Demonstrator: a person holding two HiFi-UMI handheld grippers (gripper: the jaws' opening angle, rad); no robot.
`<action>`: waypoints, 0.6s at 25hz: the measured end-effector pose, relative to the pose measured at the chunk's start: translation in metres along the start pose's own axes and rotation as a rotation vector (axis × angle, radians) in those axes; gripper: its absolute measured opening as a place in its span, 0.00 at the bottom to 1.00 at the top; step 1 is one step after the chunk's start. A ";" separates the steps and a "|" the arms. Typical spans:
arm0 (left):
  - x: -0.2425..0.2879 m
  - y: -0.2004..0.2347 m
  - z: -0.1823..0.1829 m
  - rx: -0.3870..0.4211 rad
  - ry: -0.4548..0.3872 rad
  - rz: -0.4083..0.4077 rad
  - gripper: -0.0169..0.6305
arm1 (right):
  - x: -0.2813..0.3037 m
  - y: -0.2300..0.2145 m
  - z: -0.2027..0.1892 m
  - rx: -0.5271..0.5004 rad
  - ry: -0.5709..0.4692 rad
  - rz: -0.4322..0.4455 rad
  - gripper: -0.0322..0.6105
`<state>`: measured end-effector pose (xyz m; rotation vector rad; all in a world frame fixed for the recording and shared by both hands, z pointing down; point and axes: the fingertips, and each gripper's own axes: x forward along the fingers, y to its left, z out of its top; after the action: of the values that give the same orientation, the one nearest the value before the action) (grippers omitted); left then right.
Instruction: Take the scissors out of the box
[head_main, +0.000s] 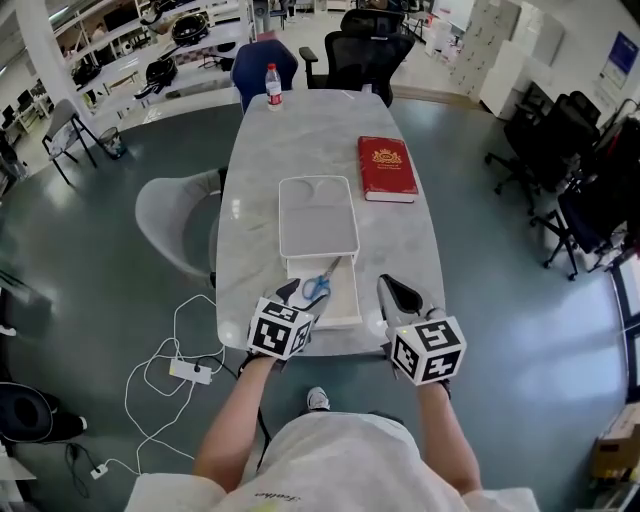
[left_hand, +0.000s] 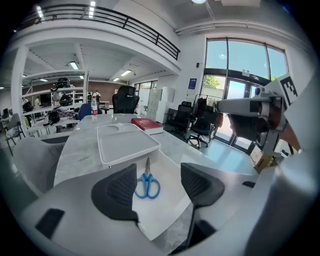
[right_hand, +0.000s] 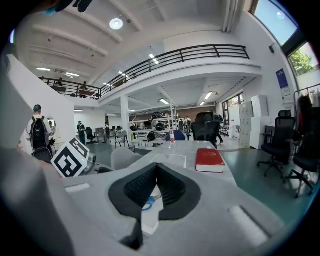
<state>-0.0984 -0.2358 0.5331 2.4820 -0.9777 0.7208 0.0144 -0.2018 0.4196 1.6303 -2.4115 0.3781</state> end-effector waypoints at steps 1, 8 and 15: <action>0.005 0.000 -0.002 0.010 0.018 -0.007 0.41 | 0.003 -0.002 -0.001 0.004 0.001 -0.003 0.06; 0.034 0.003 -0.017 0.096 0.163 -0.017 0.41 | 0.015 -0.018 0.001 0.013 -0.005 -0.017 0.06; 0.059 0.013 -0.023 0.189 0.277 0.030 0.41 | 0.037 -0.030 -0.001 0.007 -0.004 0.042 0.06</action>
<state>-0.0781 -0.2631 0.5878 2.4377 -0.8796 1.1788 0.0286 -0.2444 0.4343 1.5868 -2.4536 0.3902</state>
